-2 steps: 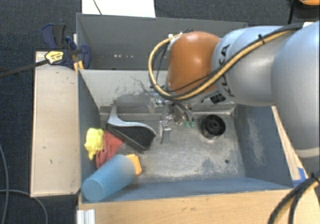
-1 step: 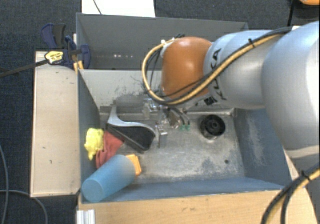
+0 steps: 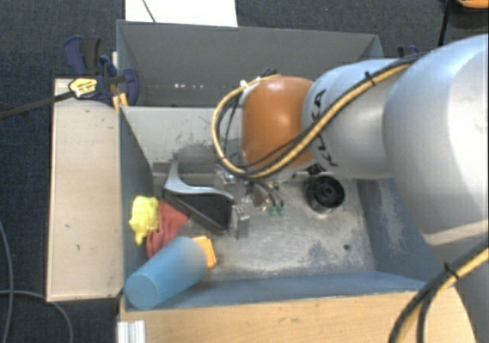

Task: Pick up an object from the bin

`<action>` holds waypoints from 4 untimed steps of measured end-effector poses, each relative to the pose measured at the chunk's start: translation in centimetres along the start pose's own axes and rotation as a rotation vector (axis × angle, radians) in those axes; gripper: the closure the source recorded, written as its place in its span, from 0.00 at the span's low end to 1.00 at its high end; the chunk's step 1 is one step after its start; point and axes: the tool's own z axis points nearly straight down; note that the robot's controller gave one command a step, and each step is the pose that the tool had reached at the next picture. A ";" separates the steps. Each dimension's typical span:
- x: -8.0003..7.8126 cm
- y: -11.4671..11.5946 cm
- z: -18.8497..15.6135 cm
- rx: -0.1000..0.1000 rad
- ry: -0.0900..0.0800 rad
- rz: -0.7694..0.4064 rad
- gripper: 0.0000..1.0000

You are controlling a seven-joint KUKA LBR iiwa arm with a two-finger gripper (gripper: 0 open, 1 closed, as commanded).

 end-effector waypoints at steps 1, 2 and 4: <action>1.9 1.7 1.5 0.001 -0.001 0.109 1.00; 1.9 1.7 1.5 0.001 -0.001 0.110 1.00; 2.5 4.7 -14.8 0.003 0.012 0.109 1.00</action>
Offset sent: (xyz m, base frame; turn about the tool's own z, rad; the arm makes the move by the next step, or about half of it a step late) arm 0.0000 0.0000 0.0000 0.0000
